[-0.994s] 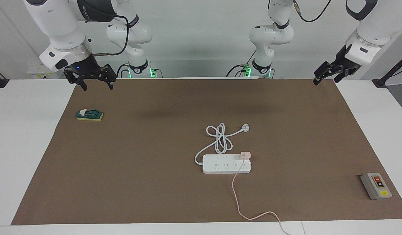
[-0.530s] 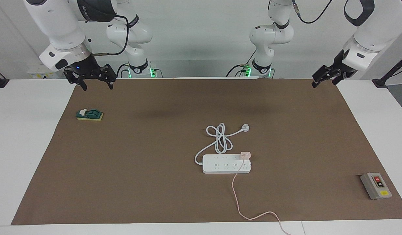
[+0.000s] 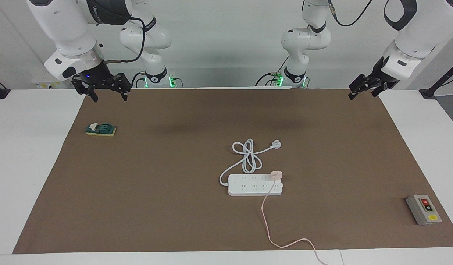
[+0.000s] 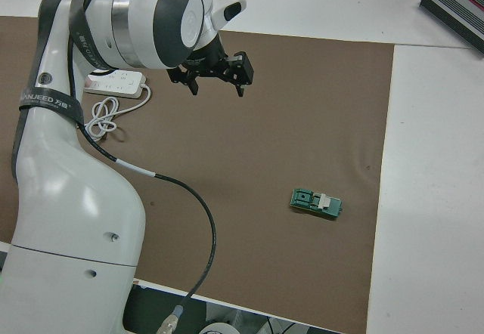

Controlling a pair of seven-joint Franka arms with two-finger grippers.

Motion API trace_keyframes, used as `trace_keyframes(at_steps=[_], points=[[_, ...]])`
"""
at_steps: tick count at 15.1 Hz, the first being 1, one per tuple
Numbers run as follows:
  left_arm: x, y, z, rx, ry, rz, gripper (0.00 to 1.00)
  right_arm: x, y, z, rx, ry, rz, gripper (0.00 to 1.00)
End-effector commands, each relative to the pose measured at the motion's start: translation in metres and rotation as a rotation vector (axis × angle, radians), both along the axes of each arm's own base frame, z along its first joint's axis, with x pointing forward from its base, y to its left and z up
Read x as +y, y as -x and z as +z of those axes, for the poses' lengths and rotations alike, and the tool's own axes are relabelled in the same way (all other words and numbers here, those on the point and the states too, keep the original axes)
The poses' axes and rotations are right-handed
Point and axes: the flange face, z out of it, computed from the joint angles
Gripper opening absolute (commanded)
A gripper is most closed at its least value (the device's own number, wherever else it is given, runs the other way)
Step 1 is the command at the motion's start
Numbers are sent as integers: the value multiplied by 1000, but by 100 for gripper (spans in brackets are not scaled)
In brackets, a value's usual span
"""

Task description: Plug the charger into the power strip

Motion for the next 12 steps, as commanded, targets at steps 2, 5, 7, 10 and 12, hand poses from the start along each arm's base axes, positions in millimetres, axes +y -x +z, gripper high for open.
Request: trace_keyframes(at_steps=[2, 5, 7, 10, 12], points=[[-15, 7, -5, -13, -24, -35, 100, -5, 5, 1, -9, 6, 8, 100], [-28, 7, -5, -19, -31, -68, 100, -5, 5, 1, -10, 6, 8, 100], [-30, 6, -4, -31, -42, -82, 100, -5, 5, 1, -9, 6, 8, 100], [-30, 6, -4, -33, -41, -84, 100, -5, 5, 1, -10, 6, 8, 100], [-30, 5, -4, -34, -41, -84, 100, -5, 5, 1, -9, 6, 8, 100]])
